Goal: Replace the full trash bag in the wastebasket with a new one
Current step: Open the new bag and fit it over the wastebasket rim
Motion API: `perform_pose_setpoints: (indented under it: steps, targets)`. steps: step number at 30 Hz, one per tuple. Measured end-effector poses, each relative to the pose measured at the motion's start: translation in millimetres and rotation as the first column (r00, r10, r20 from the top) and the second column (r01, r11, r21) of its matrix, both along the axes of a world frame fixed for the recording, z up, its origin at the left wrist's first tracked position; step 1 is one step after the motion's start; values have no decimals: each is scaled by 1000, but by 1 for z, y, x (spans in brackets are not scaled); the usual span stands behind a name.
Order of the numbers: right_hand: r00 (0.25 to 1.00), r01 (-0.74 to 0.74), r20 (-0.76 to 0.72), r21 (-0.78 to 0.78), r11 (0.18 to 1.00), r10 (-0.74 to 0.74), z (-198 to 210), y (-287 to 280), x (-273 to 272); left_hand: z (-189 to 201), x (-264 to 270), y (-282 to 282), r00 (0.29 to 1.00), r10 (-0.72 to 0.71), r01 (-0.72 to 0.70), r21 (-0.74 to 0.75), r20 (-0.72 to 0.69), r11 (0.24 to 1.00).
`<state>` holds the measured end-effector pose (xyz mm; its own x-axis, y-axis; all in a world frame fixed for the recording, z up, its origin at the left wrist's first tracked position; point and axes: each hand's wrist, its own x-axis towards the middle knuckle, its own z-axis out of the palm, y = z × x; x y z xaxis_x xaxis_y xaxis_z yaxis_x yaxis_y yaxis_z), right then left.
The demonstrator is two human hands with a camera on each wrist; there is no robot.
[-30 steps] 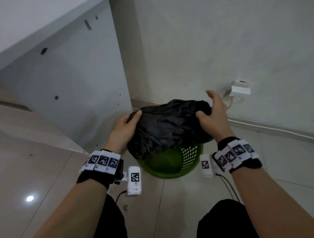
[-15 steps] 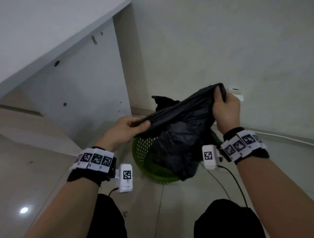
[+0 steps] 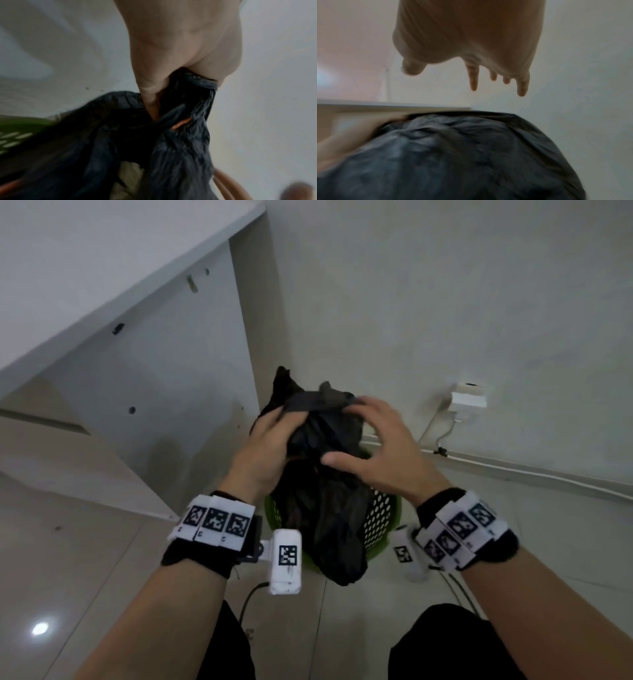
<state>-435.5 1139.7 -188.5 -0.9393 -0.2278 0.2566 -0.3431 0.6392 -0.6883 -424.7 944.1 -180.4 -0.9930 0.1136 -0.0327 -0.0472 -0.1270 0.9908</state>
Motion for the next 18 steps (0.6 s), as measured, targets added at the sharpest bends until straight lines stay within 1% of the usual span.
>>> perform_pose_setpoints:
  steps: [1,2,3,4,5,6,7,8,9,10,12,13,14,15,16,17,18]
  targets:
    - [999,-3,-46,-32,999,1,-2,-7,-2,2,3,5,996,-81,81,-6,-24,997]
    - [995,37,-90,-95,995,-45,-2,-8,-8,-2,1,4,989,-144,145,41,-39,989]
    - [993,76,-71,-193,978,-91,2,-3,-15,-5,0,0,977,-203,209,105,-62,972]
    - [992,126,9,-315,941,-130,8,4,-21,-11,-3,-6,975,-201,210,87,-95,974]
    - [984,174,121,-457,872,-133,13,12,-24,-18,-5,-11,977,-165,167,0,-137,986]
    - [971,205,226,-601,773,-83,20,17,-25,-32,-10,-17,976,-132,108,-138,-176,985]
    - [955,226,295,-692,685,-17,25,21,-25,-42,-12,-18,977,-119,68,-268,-179,961]
    - [942,246,335,-741,625,26,30,21,-24,-54,-14,-21,986,-105,48,-383,-127,923]
    - [933,264,357,-760,594,43,33,21,-24,-66,-14,-22,990,-129,90,-465,-53,881]
    - [928,286,371,-768,573,34,37,22,-24,-76,-12,-22,981,-192,173,-516,17,839]
    - [916,372,394,-772,516,-71,45,31,-26,-98,-11,-25,944,-289,322,-623,157,713]
    - [906,414,395,-755,509,-152,48,42,-29,-106,-9,-27,931,-304,357,-664,200,656]
    - [890,456,388,-719,525,-242,52,55,-33,-114,-10,-30,933,-290,354,-694,214,627]
    - [869,495,351,-626,603,-349,55,70,-36,-120,-11,-36,947,-240,317,-730,212,606]
    - [829,560,319,-496,664,-460,57,85,-38,-128,-13,-44,965,-165,261,-768,202,585]
    - [790,613,312,-418,671,-528,60,100,-41,-133,-16,-53,976,-74,209,-798,203,566]
    - [773,635,311,-365,681,-554,62,108,-42,-135,-19,-62,979,-12,176,-805,205,566]
